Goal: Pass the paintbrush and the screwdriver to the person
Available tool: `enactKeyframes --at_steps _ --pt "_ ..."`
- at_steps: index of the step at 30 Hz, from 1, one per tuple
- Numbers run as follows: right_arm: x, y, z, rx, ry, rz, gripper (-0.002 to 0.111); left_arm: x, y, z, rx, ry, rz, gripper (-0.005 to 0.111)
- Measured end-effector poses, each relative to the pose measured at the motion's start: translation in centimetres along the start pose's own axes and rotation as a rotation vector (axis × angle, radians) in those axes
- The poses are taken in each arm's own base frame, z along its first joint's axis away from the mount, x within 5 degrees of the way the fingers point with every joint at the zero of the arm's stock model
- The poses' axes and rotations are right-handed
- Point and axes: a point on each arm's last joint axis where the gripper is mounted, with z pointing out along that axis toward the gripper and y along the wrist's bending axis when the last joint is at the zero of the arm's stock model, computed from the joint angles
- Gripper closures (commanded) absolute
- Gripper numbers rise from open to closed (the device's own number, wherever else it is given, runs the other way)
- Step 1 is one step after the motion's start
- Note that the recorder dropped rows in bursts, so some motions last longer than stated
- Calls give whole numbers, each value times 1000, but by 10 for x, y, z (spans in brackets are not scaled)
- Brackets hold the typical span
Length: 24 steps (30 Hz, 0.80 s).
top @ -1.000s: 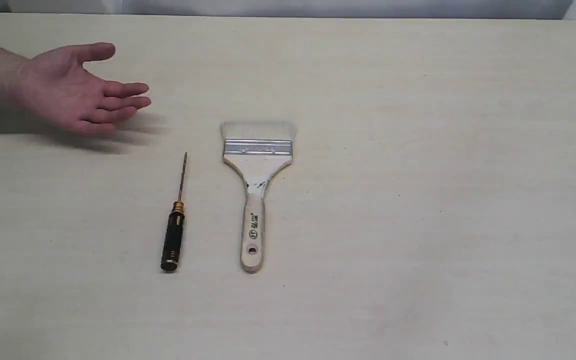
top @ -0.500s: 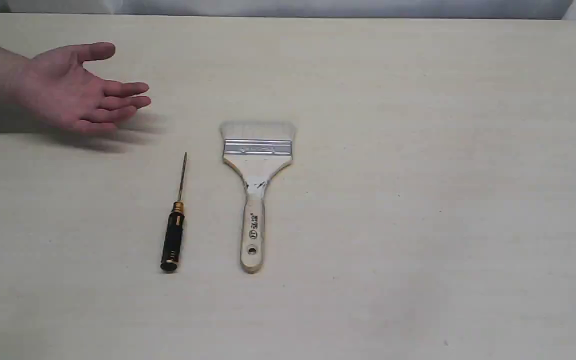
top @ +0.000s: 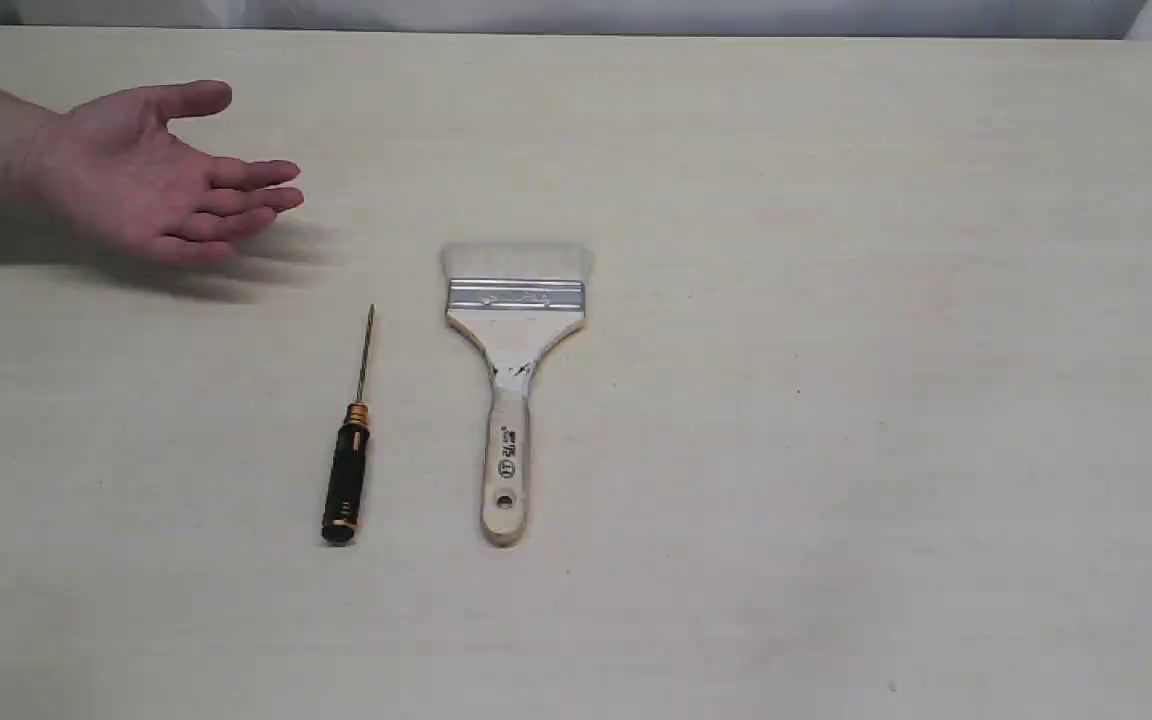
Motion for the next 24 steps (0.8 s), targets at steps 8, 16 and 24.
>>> enactKeyframes --at_steps 8,16,24 --pt "77 -7 45 84 500 -76 77 0 0 0 0 0 0 107" --pt "139 39 87 55 774 567 52 0 0 0 0 0 0 107" --pt "114 134 143 -258 897 731 50 0 0 0 0 0 0 107"
